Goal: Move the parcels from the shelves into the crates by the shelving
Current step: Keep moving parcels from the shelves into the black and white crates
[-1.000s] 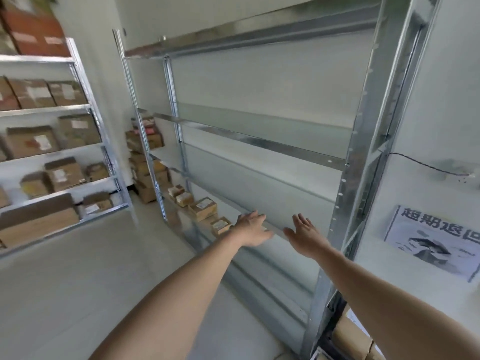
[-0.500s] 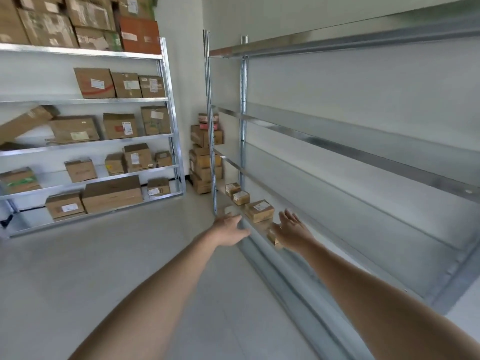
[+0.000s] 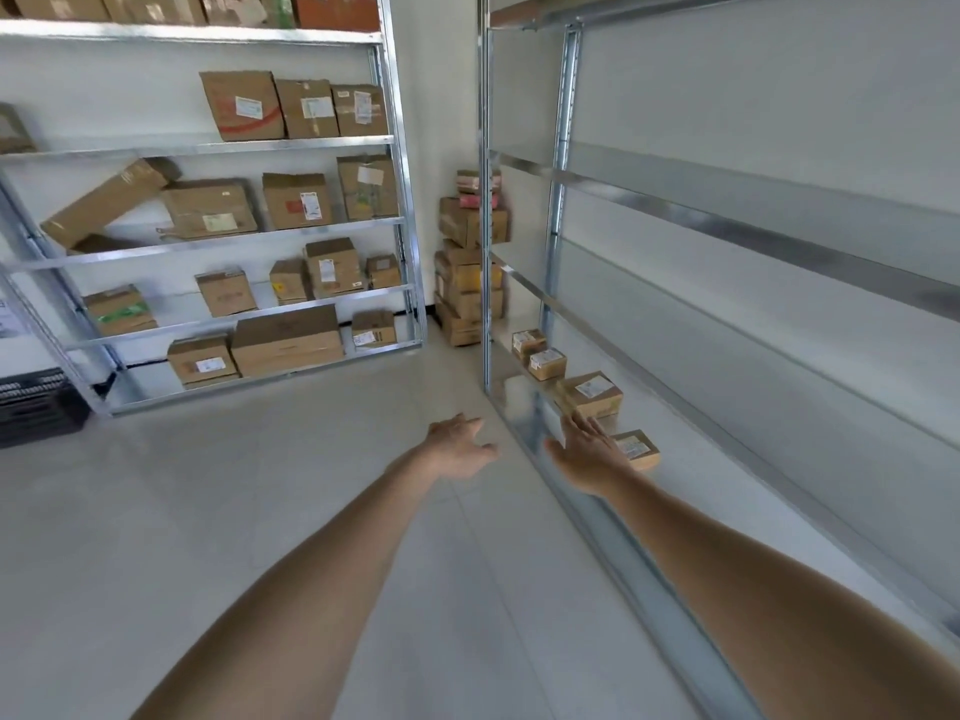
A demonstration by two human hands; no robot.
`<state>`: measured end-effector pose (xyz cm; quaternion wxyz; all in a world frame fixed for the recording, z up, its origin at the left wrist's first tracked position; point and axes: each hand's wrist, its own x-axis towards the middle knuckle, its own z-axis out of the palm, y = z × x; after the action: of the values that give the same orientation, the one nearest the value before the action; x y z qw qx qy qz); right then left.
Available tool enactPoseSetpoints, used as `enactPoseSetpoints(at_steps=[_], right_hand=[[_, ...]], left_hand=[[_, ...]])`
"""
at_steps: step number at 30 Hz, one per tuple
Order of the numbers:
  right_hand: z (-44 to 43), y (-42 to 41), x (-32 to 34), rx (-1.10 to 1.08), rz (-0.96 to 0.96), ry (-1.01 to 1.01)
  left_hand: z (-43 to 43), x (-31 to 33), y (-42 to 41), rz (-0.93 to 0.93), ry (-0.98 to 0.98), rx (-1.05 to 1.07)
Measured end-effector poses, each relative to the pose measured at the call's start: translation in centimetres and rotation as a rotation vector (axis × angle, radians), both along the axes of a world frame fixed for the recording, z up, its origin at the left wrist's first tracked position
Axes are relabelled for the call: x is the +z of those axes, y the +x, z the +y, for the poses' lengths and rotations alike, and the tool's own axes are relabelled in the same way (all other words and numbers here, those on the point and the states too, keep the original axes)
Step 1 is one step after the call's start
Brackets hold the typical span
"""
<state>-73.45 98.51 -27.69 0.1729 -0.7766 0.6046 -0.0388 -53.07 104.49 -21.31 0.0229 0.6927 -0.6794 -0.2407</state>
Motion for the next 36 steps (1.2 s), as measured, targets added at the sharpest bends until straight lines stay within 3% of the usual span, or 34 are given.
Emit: enactPoseSetpoints(at_steps=[17,36], right_hand=[[-24.0,4.3,-2.7,-0.023,-0.007,0.052],[-51.4,19.7,-5.2,-0.199,0.033,0.108]], left_hand=[[-22.8,-0.2,4.4,0.010,0.029,0.004],[-56.6,-4.1,20.1,0.040,0.121,-0.200]])
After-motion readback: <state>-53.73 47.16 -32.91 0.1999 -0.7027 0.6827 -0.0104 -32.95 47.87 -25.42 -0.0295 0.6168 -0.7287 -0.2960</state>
